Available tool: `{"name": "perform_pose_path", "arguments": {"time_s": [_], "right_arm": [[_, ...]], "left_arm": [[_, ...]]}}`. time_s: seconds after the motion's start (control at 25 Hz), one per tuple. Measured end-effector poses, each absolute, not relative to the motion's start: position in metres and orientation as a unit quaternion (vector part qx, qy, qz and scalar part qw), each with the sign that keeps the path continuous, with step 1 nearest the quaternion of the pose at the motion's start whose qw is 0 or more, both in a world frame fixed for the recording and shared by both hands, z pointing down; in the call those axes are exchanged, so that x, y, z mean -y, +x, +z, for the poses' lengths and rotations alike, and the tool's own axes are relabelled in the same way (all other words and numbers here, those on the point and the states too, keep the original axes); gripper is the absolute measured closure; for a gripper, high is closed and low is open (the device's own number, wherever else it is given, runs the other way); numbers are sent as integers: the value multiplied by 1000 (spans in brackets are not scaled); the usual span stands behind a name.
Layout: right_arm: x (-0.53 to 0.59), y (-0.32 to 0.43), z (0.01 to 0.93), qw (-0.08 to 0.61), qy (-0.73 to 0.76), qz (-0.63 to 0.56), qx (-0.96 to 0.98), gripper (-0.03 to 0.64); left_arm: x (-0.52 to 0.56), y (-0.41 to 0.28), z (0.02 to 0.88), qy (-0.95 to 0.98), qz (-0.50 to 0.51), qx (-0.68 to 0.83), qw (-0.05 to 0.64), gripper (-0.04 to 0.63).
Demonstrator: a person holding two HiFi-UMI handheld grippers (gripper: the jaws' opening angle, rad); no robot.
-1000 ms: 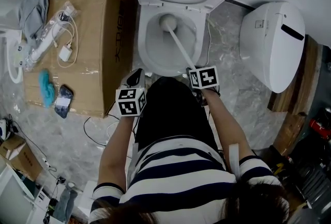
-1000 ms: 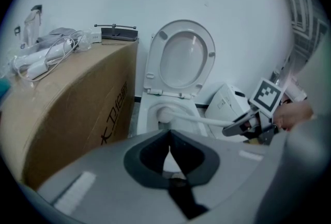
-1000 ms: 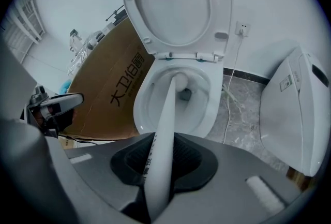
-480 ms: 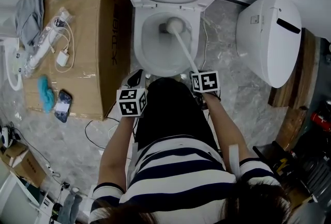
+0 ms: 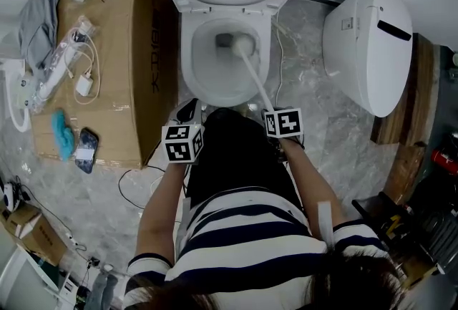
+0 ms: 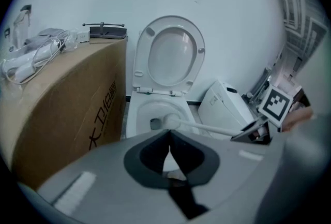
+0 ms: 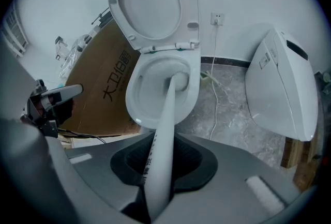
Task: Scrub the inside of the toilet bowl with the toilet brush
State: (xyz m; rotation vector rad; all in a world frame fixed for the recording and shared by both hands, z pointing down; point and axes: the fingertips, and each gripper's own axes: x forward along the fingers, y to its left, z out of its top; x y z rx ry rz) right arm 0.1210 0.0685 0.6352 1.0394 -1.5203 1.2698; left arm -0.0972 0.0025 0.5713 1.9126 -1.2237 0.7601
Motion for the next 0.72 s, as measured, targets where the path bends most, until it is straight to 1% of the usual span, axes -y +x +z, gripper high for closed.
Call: {"name": "perform_pose_path", "arguments": {"time_s": [0.32, 0.72], "right_arm": [[-103, 118, 636, 455, 387, 521, 610, 534], [-128, 104, 633, 453, 345, 551, 610, 534]], "left_arm": [[-9, -91, 575, 745, 298, 471, 367, 595], [-13, -91, 579, 739, 299, 478, 370, 595]]}}
